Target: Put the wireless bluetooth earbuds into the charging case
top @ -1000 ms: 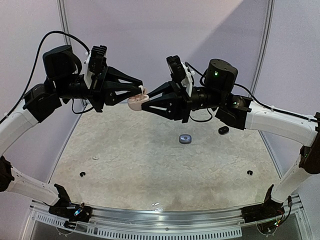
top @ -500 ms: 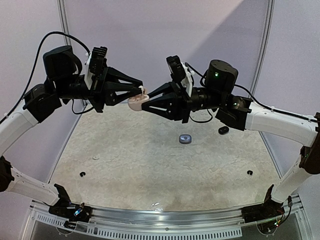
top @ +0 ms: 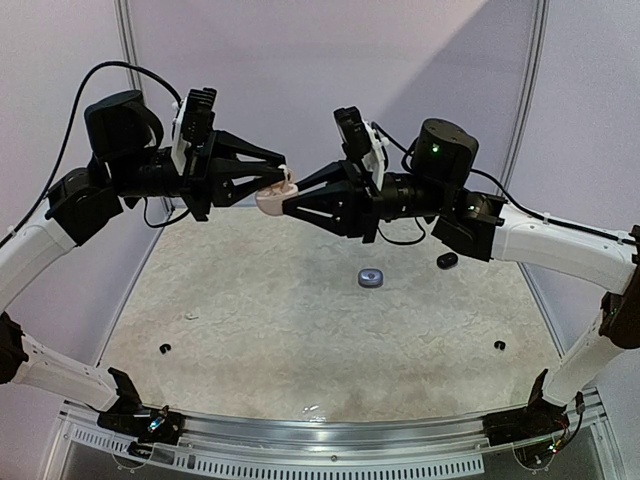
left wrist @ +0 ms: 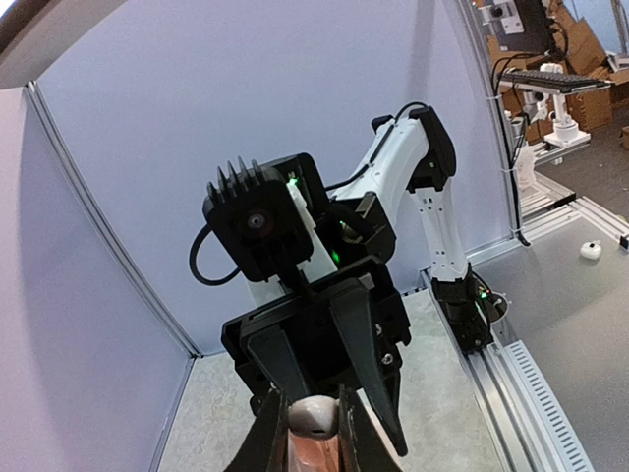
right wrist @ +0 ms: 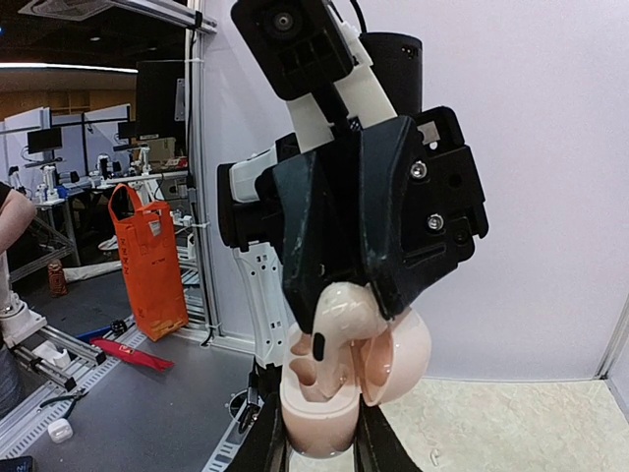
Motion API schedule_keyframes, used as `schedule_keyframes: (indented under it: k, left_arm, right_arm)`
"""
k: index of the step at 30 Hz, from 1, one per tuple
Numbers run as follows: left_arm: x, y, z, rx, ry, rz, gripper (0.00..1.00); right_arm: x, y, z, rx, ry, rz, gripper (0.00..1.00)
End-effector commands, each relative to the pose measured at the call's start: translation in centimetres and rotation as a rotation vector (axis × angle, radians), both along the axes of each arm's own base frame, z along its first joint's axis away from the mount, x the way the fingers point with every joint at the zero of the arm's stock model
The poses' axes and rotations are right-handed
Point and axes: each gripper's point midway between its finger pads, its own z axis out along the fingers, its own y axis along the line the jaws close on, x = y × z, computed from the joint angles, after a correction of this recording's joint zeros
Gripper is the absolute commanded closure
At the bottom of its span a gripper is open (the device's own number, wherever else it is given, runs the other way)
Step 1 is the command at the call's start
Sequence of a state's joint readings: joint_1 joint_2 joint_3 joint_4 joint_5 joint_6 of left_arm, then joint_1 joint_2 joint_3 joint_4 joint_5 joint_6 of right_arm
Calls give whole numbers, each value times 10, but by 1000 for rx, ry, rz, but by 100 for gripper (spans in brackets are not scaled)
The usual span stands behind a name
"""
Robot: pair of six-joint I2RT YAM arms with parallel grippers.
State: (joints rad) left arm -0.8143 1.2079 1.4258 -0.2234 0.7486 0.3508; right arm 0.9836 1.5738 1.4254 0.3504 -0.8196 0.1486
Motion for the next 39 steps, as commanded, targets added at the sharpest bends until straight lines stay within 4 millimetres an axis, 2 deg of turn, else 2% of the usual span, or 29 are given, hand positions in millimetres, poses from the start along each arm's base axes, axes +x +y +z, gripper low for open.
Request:
schedule_keyframes:
  k: [1, 18, 25, 39]
  left_arm:
    - [0, -5, -39, 109, 130, -7, 96]
    - [-2, 0, -45, 141, 129, 4, 85]
    - [-1, 2, -41, 141, 126, 19, 81]
    - [1, 5, -41, 156, 118, 38, 81]
  right_arm:
    - [-13, -29, 67, 196, -120, -52, 100]
    - [-9, -27, 65, 169, -106, -73, 100]
    - [-6, -26, 62, 150, -92, -87, 100]
    - [-3, -26, 63, 132, -84, -100, 100]
